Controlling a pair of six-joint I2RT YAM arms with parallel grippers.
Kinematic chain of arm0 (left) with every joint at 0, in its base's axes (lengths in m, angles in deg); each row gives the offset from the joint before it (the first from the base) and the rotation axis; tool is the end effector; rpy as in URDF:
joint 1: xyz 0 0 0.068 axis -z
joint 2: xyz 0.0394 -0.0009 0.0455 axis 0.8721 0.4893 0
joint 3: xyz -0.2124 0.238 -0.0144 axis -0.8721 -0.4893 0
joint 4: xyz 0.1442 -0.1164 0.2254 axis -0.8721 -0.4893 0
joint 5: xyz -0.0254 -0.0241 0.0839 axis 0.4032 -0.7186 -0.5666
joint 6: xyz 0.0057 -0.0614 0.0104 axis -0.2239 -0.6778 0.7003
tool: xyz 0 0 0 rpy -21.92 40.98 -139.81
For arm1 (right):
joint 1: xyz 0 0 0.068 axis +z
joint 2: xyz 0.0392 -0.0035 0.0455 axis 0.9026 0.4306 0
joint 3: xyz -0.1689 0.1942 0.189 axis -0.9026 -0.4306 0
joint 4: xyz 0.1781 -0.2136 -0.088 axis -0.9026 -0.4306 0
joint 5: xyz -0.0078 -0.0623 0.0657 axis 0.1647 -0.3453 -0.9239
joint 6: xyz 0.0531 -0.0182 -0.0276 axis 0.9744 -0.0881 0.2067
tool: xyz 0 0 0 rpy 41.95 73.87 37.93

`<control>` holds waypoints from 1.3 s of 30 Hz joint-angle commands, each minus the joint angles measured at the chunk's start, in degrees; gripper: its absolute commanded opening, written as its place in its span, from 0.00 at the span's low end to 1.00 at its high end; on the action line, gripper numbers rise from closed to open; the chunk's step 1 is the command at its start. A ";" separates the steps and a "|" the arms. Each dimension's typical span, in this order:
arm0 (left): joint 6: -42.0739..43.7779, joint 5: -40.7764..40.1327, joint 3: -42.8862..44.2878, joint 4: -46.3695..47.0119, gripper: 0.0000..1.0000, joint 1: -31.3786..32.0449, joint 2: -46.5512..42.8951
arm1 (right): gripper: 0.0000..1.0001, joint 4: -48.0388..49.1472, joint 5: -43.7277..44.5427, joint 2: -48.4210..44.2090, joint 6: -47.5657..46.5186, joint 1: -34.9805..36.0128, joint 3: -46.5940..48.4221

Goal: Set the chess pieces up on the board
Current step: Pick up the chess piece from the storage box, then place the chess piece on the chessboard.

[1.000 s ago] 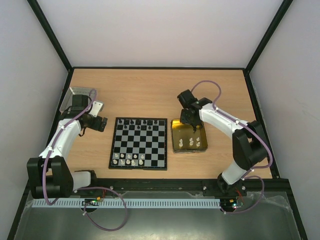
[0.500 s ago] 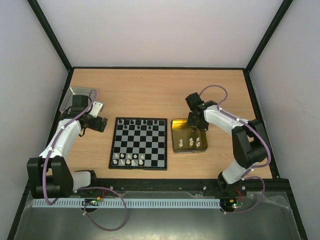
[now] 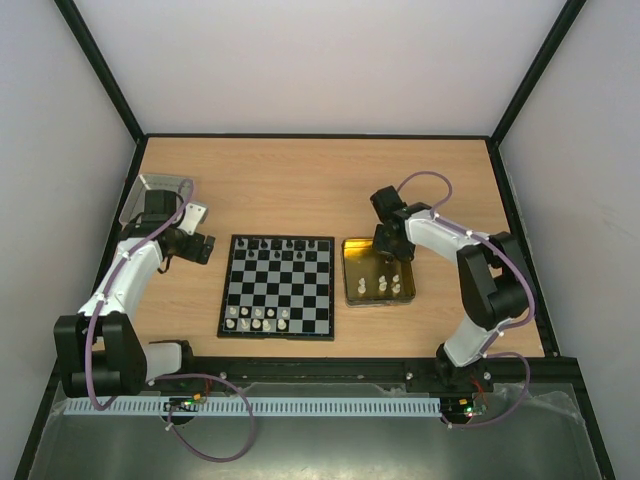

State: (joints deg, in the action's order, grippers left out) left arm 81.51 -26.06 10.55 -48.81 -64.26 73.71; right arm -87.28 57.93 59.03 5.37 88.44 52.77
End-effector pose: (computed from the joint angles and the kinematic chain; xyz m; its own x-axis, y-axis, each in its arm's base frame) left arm 0.2644 0.0117 0.2554 -0.7802 0.3054 -0.5459 0.2892 0.9499 0.1181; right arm 0.3221 0.1424 0.1915 -0.9374 0.2194 -0.2703 0.1746 0.9680 0.1803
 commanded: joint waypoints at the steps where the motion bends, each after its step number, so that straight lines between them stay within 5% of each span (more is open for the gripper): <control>1: 0.12 0.22 -0.78 -0.35 0.94 -0.14 -0.40 | 0.18 1.81 0.85 1.10 0.01 -0.72 -0.78; 10: 0.30 -0.03 -0.23 -0.25 0.94 -0.14 0.29 | 0.06 1.34 0.86 1.08 0.13 -0.92 -0.46; 21: 0.13 0.48 0.27 0.01 0.94 -0.07 0.98 | 0.02 -5.32 3.36 -5.40 -1.40 0.07 2.84; 39: -0.21 0.06 0.05 -0.76 0.94 0.13 0.04 | 0.03 -10.62 2.79 4.34 0.47 14.95 21.47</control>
State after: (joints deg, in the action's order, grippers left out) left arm 81.49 -26.04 10.55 -48.81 -64.24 74.41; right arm -95.78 60.64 60.32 5.05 102.04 71.29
